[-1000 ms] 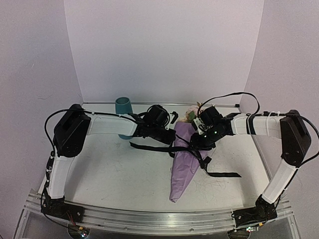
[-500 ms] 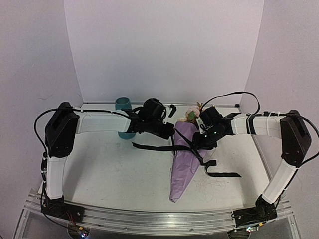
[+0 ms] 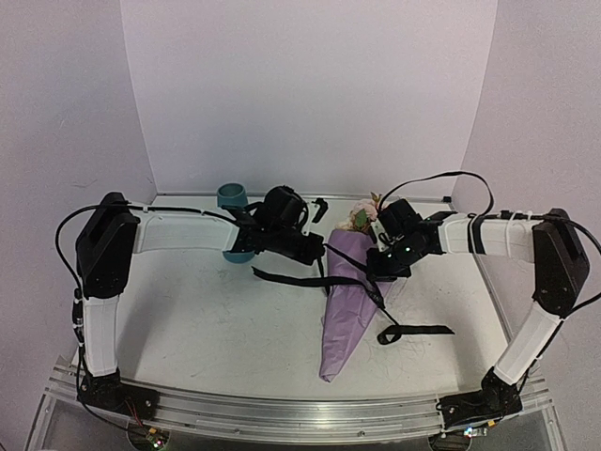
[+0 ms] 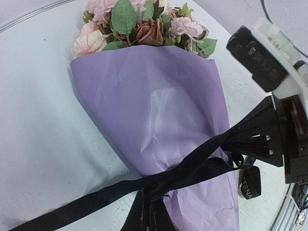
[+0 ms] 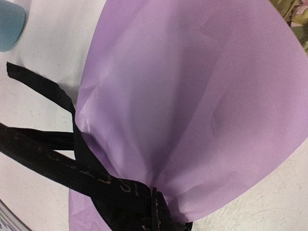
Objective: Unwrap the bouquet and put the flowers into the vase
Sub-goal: Untie the ribbon from the wrapping paper.
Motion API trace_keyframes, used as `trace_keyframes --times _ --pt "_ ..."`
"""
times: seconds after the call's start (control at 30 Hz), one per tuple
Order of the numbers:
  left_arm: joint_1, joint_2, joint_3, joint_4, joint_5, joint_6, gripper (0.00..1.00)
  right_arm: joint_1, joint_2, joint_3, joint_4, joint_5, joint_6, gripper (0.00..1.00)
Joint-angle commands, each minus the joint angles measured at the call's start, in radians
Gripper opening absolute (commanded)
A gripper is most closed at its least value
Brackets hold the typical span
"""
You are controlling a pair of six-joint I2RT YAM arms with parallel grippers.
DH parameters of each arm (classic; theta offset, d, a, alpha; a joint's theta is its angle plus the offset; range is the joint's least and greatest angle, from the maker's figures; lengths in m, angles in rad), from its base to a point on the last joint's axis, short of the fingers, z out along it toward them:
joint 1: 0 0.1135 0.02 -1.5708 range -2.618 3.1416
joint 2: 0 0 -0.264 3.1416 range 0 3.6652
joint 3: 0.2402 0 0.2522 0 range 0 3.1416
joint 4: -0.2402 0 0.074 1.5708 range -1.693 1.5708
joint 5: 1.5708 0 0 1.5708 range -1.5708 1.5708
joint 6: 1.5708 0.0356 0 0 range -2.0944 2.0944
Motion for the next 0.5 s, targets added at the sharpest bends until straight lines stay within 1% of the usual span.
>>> trace_keyframes --times 0.0,0.17,0.33,0.4,0.47 --pt "0.005 -0.059 -0.029 0.013 0.006 0.012 0.0 0.004 -0.09 0.07 -0.058 0.015 -0.005 0.0" --pt "0.004 -0.071 -0.072 0.013 0.025 0.01 0.0 0.004 -0.095 0.21 -0.07 -0.04 -0.014 0.0" --pt "0.003 -0.086 -0.109 0.013 0.027 0.007 0.0 0.008 -0.054 0.381 -0.064 -0.167 -0.018 0.0" --pt "0.0 -0.095 -0.123 0.012 0.028 0.007 0.03 0.011 -0.031 0.447 -0.064 -0.217 -0.02 0.0" --pt "-0.003 -0.107 -0.134 0.013 0.023 0.008 0.09 0.013 -0.012 0.484 -0.064 -0.255 -0.016 0.02"
